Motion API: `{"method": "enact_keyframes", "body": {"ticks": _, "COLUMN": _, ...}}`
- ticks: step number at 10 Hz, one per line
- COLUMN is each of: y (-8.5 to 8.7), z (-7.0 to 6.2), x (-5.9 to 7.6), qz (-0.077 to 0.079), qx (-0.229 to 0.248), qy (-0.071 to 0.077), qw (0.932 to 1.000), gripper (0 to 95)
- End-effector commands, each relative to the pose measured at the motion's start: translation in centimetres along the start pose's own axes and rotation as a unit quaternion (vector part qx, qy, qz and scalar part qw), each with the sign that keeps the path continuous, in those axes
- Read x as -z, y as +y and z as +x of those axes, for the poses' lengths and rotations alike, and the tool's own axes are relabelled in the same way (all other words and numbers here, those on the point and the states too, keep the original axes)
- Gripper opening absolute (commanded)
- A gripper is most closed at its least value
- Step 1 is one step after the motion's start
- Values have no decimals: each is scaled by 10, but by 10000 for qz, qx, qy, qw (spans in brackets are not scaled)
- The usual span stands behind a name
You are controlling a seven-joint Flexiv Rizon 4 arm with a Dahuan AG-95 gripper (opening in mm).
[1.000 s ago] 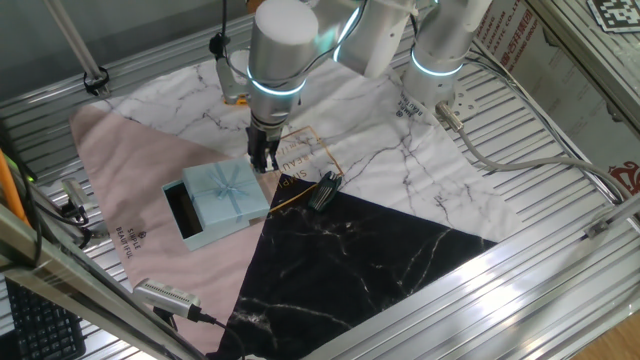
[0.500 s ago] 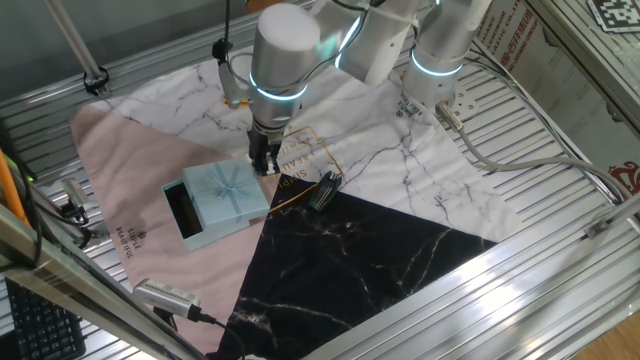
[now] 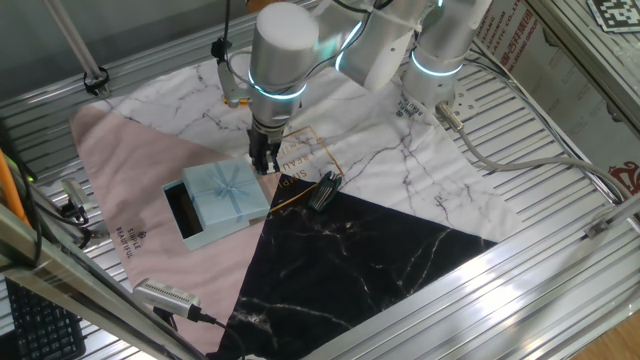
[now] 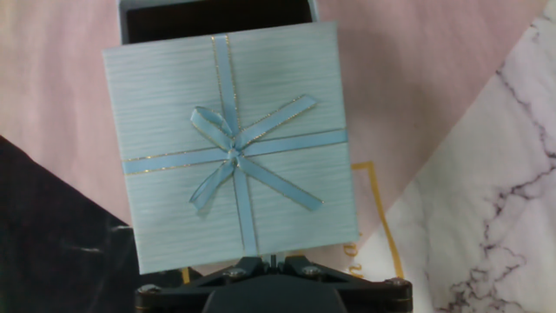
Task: Slide the outer casing onto the gift box
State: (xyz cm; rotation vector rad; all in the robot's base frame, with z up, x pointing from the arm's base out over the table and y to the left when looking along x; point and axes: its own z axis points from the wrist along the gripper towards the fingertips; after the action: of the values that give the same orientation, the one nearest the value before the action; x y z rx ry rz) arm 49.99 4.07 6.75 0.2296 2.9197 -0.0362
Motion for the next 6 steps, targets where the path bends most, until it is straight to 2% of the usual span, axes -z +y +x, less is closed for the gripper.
{"method": "enact_keyframes", "body": {"ticks": 1, "y": 1, "z": -1, "x": -3, "qz": -16, "qx": -33, "qy": 2, "qw": 10000, "gripper": 0}}
{"method": "enact_keyframes", "body": {"ticks": 6, "y": 1, "z": -1, "x": -3, "qz": -63, "qx": -1, "qy": 2, "qw": 10000, "gripper": 0}}
